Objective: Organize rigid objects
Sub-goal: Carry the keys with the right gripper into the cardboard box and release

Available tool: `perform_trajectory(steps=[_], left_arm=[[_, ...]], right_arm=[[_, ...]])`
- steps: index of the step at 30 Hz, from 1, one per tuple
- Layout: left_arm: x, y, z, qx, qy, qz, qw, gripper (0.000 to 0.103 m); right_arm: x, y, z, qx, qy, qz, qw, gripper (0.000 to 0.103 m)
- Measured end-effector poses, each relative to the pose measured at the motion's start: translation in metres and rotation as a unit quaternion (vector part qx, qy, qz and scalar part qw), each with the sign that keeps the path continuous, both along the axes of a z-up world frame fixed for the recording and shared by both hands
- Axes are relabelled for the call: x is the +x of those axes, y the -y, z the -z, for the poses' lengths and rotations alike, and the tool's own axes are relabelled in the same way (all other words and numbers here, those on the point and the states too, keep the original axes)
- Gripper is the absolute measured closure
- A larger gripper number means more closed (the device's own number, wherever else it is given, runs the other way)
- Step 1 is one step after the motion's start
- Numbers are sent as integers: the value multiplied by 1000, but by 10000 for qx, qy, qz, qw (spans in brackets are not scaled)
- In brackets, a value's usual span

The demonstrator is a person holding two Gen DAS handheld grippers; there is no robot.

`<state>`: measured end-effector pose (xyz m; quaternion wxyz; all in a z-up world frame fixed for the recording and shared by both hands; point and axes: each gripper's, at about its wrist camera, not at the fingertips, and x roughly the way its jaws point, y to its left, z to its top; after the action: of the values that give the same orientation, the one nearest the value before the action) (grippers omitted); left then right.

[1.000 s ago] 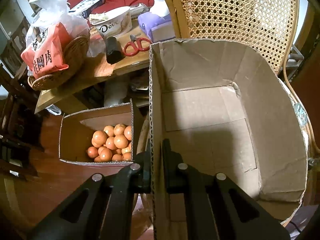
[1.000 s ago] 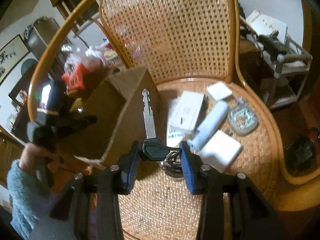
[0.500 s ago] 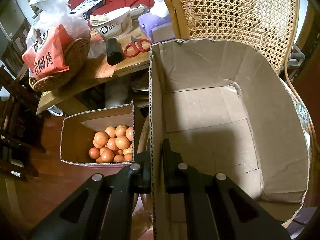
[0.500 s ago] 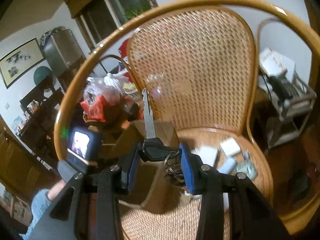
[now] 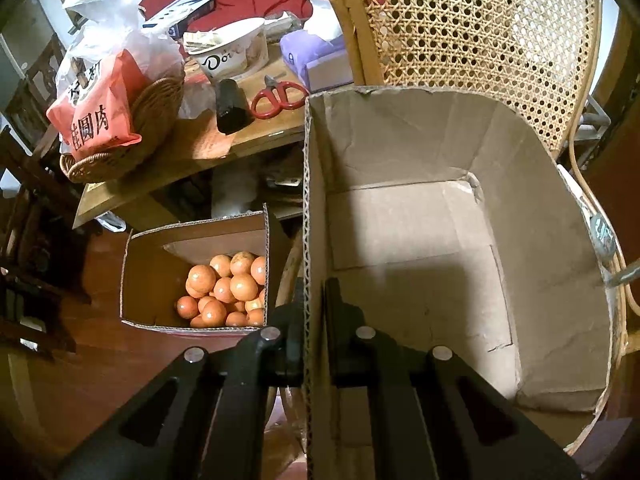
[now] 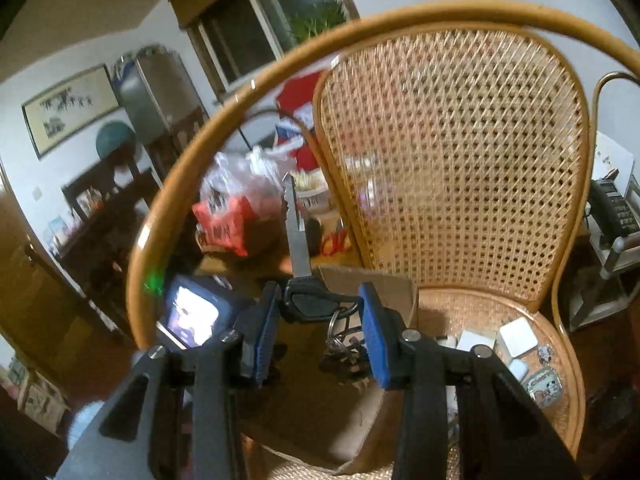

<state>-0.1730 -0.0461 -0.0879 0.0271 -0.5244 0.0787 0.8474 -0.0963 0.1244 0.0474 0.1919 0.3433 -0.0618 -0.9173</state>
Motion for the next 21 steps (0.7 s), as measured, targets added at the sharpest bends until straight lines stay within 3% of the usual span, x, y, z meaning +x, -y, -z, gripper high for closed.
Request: perform_trajectory(steps=[16, 21], left_arm=[[-7, 1, 0, 121, 97, -196, 9997, 96], [-13, -1, 6, 81, 206, -238, 9995, 95]], right_arm=[[-42, 7, 93, 38, 1366, 45, 9906, 61], [-40, 12, 99, 251, 1315, -36, 9910, 60]])
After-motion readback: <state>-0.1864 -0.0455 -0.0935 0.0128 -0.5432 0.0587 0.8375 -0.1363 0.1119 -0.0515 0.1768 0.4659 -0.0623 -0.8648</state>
